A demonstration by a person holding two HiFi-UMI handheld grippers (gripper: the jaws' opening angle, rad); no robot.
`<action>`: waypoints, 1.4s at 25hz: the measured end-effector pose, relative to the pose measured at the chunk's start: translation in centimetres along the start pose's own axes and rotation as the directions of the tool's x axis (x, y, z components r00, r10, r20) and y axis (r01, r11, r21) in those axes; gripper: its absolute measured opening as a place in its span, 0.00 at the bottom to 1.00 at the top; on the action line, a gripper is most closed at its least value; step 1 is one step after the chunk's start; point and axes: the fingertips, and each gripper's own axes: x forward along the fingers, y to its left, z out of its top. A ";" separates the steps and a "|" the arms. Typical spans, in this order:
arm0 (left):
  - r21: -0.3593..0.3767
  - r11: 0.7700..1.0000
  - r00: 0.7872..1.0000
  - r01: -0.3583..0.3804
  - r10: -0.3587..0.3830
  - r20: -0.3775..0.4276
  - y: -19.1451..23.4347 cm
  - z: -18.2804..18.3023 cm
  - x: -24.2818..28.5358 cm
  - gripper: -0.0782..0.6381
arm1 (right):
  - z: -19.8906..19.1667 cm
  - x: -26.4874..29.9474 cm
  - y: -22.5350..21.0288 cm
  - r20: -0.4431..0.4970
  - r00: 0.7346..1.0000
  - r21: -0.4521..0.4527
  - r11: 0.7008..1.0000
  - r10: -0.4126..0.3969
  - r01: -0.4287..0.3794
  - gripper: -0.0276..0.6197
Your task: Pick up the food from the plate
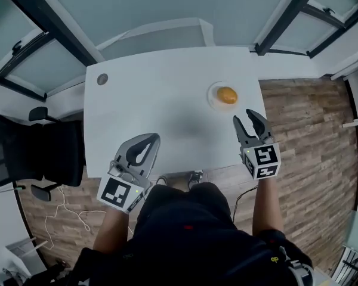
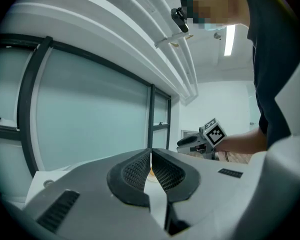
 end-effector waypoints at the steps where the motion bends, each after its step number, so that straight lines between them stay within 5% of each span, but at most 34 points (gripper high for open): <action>1: -0.008 1.000 1.000 -0.022 0.022 -0.011 0.2 -0.4 0.5 0.15 | -1.0 1.7 -0.7 -0.032 0.999 -0.024 0.999 0.030 -0.031 0.33; 11: -0.072 0.975 0.967 -0.210 0.196 -0.163 2.0 -5.0 2.7 0.15 | -12.1 16.0 -5.1 -0.348 0.922 -0.095 0.973 0.167 -0.212 0.58; 19: -0.112 0.961 0.951 -0.252 0.225 -0.211 2.3 -7.0 3.4 0.15 | -17.2 20.7 -5.4 -0.487 0.848 -0.155 0.935 0.208 -0.318 0.60; 22: -0.107 0.965 0.959 -0.240 0.218 -0.181 2.2 -6.6 2.7 0.15 | -16.6 20.1 -5.3 -0.481 0.859 -0.170 0.942 0.177 -0.290 0.59; 25: -0.092 0.971 0.968 -0.221 0.206 -0.146 2.5 -5.7 1.9 0.15 | -14.3 18.6 -5.1 -0.419 0.897 -0.147 0.964 0.144 -0.224 0.59; 31: -0.053 0.987 0.984 -0.152 0.147 -0.096 2.4 -3.5 0.3 0.15 | -6.2 12.2 -4.5 -0.207 0.976 -0.006 0.997 0.070 -0.073 0.59; 35: -0.021 0.994 0.995 -0.103 0.103 -0.015 1.5 -0.3 -0.9 0.15 | 0.0 6.0 -2.9 -0.059 0.998 0.033 0.999 -0.012 0.014 0.59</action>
